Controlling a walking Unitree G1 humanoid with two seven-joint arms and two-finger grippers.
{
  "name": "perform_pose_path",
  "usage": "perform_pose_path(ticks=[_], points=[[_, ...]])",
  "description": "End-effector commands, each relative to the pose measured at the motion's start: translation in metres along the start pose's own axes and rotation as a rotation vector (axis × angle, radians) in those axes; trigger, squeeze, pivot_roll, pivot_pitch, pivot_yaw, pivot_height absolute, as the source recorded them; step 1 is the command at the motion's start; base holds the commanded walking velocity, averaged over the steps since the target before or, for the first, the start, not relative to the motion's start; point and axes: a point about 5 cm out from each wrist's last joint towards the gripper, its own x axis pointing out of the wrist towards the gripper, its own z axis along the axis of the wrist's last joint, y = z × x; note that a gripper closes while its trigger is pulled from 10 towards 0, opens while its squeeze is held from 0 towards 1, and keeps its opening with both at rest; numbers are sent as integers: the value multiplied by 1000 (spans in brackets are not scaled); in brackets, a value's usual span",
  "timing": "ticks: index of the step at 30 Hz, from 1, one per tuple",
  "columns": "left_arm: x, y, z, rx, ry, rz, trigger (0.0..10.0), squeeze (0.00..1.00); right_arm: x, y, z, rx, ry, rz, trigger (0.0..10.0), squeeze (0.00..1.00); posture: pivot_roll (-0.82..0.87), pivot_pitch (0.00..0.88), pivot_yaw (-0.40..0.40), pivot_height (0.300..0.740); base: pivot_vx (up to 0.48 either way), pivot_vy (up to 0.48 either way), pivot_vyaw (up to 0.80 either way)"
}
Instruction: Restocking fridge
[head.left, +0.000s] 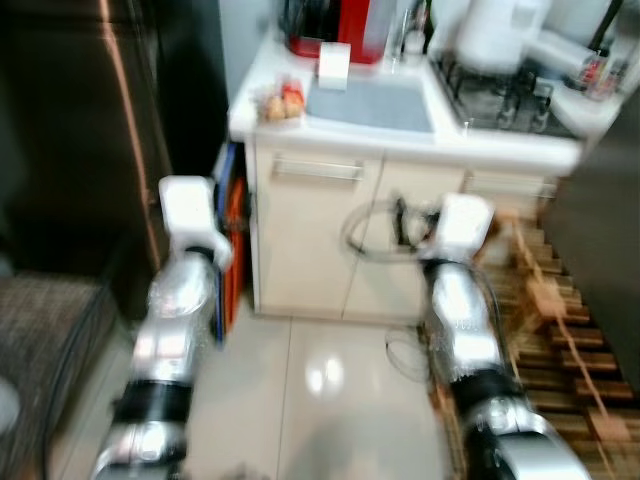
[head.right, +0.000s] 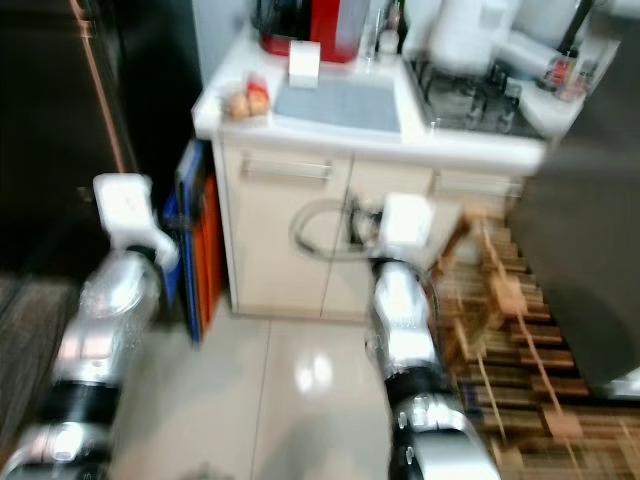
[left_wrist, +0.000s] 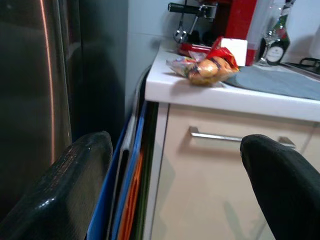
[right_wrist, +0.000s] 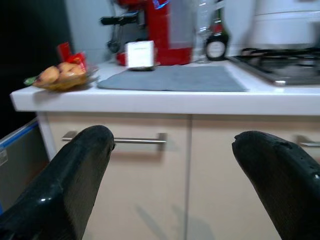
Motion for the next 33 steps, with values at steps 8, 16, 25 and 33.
perform_pose_path(ticks=[8, 16, 25, 33], points=[[6, -19, 7, 0, -28, -60, 10000, 1000, 4, -9, 11, -34, -55, -14, 10000, 1000, 13, 0, -46, 740, 465, 0, 0], [4, -21, 7, 22, -38, -69, 10000, 1000, 4, -5, 11, -37, -63, 10, 10000, 1000, 24, 0, -50, 740, 465, 0, 0], [4, -17, 7, 35, -39, -61, 10000, 1000, 6, -1, 14, -34, -87, 20, 10000, 1000, 28, 0, -53, 740, 465, 0, 0], [1, -24, 11, 71, -71, -97, 10000, 1000, 8, -4, 43, -85, -251, 4, 10000, 1000, 28, 0, -57, 740, 461, 0, 0]])
